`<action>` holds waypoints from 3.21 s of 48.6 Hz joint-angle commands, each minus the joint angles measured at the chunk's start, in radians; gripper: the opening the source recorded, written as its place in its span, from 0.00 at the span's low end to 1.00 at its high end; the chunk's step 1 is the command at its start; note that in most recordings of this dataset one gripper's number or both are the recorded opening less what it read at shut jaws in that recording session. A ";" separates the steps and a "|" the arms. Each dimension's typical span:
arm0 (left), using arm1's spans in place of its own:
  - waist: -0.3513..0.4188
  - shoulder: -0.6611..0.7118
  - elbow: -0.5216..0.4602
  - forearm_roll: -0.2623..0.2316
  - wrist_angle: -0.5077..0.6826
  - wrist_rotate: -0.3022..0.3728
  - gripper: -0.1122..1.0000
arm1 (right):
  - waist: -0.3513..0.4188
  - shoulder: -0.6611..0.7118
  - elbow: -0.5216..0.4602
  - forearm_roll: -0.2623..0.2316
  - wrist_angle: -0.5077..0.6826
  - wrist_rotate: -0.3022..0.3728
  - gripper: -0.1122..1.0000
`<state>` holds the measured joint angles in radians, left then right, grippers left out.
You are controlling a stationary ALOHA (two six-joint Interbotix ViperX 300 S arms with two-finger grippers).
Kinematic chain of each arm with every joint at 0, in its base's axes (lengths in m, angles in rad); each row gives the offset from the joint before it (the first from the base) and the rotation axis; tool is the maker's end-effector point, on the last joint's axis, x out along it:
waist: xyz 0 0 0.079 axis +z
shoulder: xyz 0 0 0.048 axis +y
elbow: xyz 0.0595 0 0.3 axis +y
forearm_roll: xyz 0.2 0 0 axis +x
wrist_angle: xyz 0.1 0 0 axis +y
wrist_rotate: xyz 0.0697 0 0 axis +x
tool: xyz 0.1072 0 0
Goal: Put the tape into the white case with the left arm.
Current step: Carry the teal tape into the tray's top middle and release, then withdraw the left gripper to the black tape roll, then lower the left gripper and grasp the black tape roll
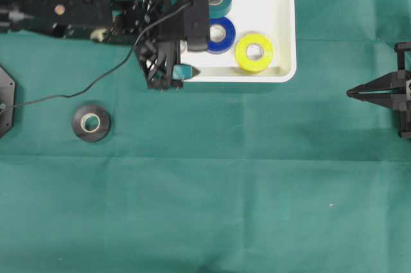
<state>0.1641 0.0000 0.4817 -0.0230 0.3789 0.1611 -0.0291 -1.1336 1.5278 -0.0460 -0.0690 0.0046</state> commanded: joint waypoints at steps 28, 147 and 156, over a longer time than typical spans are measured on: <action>-0.089 -0.106 0.069 -0.003 -0.003 -0.040 0.96 | 0.000 0.005 -0.011 -0.003 -0.008 0.002 0.02; -0.219 -0.676 0.650 -0.005 0.041 -0.040 0.95 | 0.000 0.002 -0.009 -0.003 -0.008 0.000 0.02; -0.221 -0.661 0.650 -0.005 0.034 -0.040 0.95 | -0.002 0.003 -0.009 -0.003 -0.009 0.000 0.02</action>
<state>-0.0522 -0.6719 1.1536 -0.0245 0.4218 0.1212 -0.0291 -1.1367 1.5278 -0.0460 -0.0690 0.0046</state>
